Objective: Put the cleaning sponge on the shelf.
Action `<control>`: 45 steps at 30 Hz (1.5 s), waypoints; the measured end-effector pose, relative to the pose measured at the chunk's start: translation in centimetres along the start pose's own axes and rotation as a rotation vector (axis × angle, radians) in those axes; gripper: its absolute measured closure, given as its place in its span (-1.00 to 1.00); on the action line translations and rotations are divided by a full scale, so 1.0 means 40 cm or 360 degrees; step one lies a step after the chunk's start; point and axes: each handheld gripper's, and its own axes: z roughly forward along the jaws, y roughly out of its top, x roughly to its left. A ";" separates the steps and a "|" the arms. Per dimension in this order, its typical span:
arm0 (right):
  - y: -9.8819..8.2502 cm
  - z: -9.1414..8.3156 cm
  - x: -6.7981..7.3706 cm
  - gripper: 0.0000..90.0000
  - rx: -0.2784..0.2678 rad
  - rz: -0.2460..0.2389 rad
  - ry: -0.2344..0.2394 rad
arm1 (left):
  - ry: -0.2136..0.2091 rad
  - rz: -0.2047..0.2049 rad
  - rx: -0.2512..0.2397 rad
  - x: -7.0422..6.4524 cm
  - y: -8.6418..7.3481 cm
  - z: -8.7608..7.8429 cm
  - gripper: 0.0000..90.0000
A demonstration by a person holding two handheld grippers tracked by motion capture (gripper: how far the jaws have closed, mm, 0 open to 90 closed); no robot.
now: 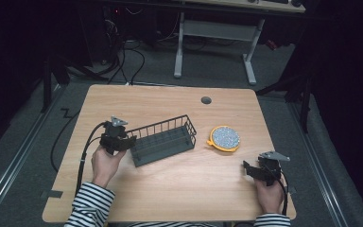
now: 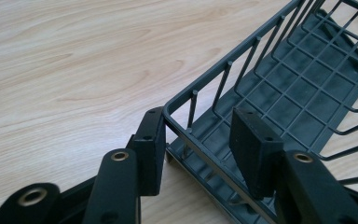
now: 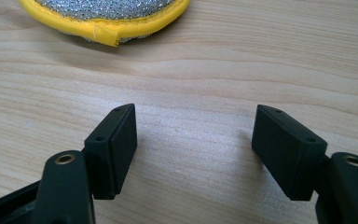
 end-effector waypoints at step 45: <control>0.000 0.000 -0.001 -0.29 0.0000 0.0010 0.0004 | -0.0054 -0.0195 -0.0379 0.036 -0.094 -0.107 -0.19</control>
